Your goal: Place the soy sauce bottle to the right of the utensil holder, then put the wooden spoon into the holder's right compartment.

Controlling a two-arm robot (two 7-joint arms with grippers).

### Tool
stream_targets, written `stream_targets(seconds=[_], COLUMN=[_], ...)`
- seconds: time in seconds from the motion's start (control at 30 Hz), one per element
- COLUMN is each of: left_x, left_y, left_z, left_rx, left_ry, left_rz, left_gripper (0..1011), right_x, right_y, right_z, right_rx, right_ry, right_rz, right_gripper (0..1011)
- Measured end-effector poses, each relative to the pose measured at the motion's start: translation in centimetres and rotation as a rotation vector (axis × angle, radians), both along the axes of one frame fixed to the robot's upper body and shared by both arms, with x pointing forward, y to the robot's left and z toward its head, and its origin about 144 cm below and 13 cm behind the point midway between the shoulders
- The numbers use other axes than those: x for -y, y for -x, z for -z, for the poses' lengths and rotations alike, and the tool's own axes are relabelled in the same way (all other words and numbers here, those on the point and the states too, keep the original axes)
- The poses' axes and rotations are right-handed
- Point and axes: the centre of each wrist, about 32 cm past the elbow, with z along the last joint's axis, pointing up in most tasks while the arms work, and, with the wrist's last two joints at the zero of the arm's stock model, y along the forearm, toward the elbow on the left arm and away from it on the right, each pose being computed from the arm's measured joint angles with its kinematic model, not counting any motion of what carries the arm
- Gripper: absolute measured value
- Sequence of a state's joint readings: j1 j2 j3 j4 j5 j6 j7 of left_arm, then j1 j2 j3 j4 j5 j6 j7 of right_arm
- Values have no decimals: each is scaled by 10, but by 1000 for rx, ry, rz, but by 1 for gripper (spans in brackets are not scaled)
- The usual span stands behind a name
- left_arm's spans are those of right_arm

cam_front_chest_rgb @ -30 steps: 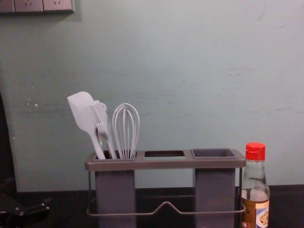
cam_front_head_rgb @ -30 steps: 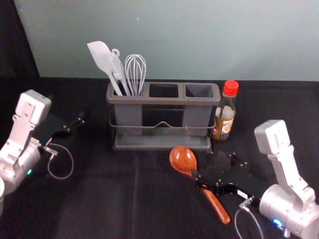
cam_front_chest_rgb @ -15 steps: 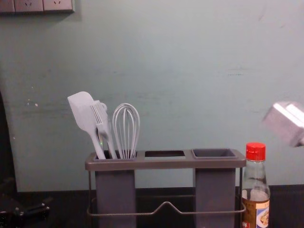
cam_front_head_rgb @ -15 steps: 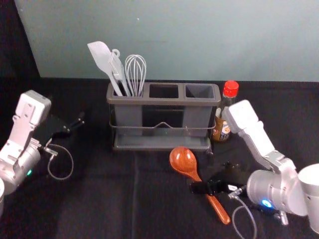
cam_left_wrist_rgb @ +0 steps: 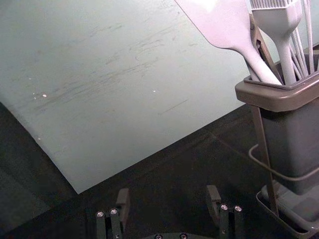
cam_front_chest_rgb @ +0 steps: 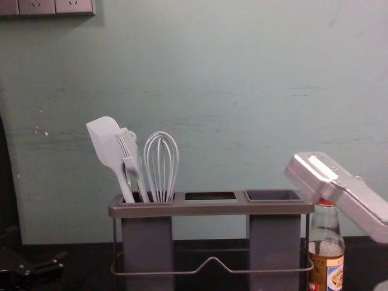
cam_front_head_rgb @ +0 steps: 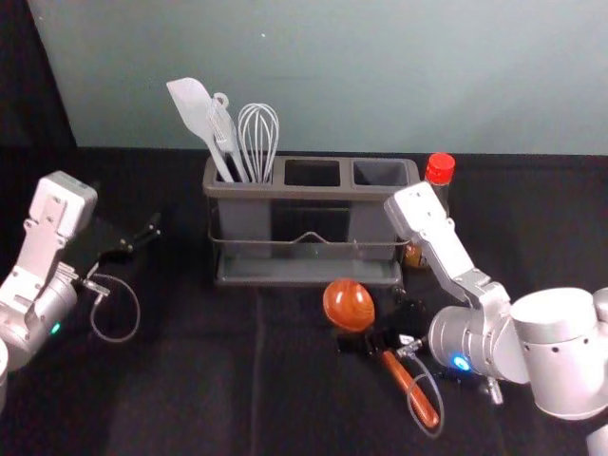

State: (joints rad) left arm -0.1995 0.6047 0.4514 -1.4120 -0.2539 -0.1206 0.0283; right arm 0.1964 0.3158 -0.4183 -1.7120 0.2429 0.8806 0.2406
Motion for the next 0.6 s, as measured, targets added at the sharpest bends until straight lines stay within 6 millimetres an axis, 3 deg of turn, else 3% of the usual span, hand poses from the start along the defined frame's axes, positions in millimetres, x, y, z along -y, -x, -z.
stream_targets(seconds=[0.6], left_x=[0], left_y=[0], left_z=[0], left_rx=[0], left_ry=[0], left_rz=[0], left_gripper=[1005], right_x=[-18], right_y=[-12], right_z=[2], right_rx=[24], right_ry=[47], right_rz=[5], right_gripper=[1002])
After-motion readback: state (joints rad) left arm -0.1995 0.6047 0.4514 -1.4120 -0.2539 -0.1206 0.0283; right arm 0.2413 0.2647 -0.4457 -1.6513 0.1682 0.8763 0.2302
